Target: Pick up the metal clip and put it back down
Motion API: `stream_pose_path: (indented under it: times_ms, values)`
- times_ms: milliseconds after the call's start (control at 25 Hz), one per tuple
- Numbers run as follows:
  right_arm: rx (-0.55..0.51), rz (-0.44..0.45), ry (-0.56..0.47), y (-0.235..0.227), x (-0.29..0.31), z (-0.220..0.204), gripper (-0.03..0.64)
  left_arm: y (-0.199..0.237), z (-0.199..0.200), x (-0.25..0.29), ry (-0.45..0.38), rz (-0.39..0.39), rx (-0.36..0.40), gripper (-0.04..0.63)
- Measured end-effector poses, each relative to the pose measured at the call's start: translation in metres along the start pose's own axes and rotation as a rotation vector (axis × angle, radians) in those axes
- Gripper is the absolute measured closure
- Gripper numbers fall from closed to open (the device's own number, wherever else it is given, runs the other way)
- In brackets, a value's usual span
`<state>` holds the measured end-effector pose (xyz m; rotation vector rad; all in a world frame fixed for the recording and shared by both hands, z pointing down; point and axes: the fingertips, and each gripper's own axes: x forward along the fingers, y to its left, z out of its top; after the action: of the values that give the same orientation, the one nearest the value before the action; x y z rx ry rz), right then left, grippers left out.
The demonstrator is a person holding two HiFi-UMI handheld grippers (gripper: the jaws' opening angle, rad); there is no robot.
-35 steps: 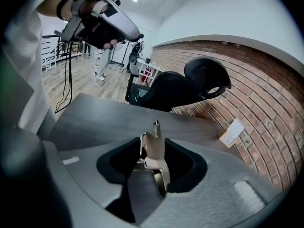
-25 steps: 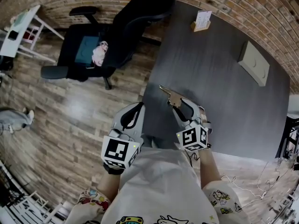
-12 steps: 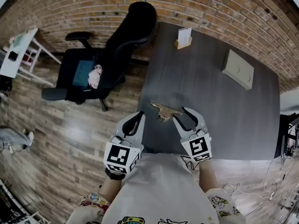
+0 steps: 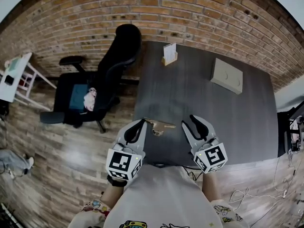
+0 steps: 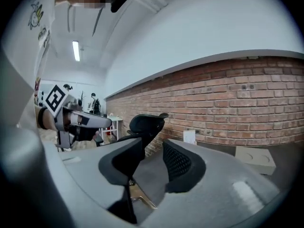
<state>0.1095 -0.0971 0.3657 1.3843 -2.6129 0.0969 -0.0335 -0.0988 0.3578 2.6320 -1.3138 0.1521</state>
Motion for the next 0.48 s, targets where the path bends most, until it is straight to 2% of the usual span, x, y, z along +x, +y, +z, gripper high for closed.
stream_pose_path:
  times_ms: [240, 480]
  values:
    - [0.073, -0.048, -0.071, -0.014, -0.024, 0.016, 0.507, -0.015, 0.007, 0.012, -0.011, -0.059, 0.021, 0.592]
    - [0.133, -0.088, -0.108, -0.026, -0.048, 0.019, 0.565, -0.027, 0.010, 0.017, -0.006, -0.092, 0.034, 0.585]
